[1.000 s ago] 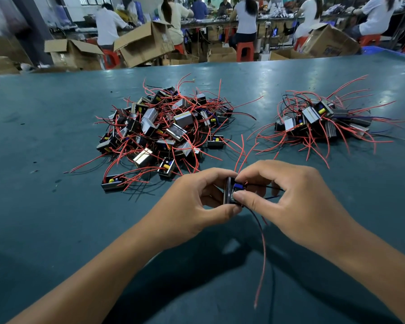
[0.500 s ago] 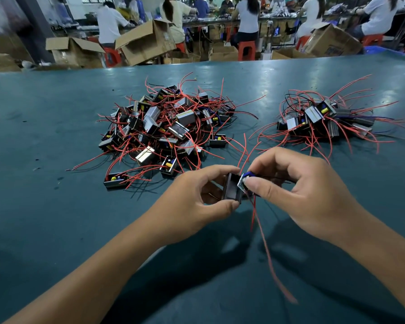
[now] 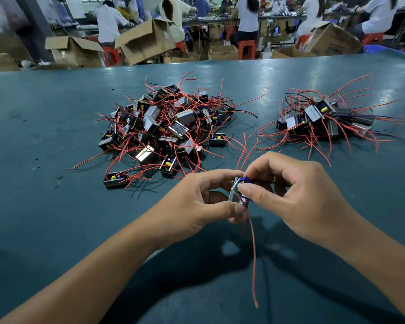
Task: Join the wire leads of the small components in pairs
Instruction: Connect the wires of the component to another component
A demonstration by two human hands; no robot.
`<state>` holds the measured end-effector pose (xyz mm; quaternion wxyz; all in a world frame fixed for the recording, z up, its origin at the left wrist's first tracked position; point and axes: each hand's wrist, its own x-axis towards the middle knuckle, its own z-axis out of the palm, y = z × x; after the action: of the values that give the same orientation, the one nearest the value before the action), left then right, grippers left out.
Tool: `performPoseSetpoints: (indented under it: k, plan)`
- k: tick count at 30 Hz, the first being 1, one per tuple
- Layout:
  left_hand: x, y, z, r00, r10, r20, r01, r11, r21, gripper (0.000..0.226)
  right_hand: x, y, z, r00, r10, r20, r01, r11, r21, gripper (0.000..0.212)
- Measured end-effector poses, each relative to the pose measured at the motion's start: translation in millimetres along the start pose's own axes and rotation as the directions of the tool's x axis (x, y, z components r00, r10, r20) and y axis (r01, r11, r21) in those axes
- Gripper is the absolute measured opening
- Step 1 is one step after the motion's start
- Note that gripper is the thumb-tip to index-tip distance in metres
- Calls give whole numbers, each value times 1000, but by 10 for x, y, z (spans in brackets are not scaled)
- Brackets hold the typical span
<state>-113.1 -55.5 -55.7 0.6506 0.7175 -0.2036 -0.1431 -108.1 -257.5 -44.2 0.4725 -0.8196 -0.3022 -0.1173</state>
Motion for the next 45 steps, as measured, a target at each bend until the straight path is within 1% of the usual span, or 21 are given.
performPoseSetpoints:
  k: [4, 9, 11, 14, 16, 18, 23, 27, 33, 41, 45]
  plan:
    - [-1, 6, -14, 1000, -3, 24, 4, 1000, -24, 48, 19, 26, -49, 999, 15, 46, -14, 1000, -17, 11]
    - [3, -11, -24, 999, -8, 33, 7, 1000, 25, 52, 12, 51, -52, 997, 26, 78, -23, 999, -44, 13]
    - [-2, -8, -31, 1000, -8, 31, 5, 997, 81, 54, 11, 44, -51, 996, 3, 87, 5, 995, -99, 12]
    - [4, -15, -30, 1000, 9, 22, -12, 985, 175, 54, 13, 10, -53, 993, -39, 108, 66, 964, -259, 12]
    - [10, -24, -21, 999, 20, 33, -27, 978, 209, 52, 11, -13, -48, 992, -34, 122, 73, 942, -328, 11]
    - [11, -29, -18, 999, 31, 39, -39, 975, 217, 49, 12, -29, -47, 991, -13, 133, 60, 933, -356, 11]
    - [24, -74, -2, 999, 37, 38, -45, 965, 257, 45, -1, -39, -58, 985, 68, 159, -10, 941, -338, 9]
    - [27, -77, 10, 998, 64, 29, -69, 968, 239, 40, 0, -15, -27, 993, 93, 75, -66, 952, -299, 10]
    - [22, -100, -5, 998, 65, 27, -70, 963, 260, 39, 11, -18, -52, 985, 92, 146, -42, 948, -314, 10]
    - [41, -126, 6, 998, 21, -62, -10, 984, 176, 28, 15, -25, -72, 981, 82, 178, -37, 969, -243, 10]
    - [50, -134, 30, 998, 12, -58, -3, 989, 145, 26, 21, -33, -80, 982, 61, 180, -8, 959, -284, 6]
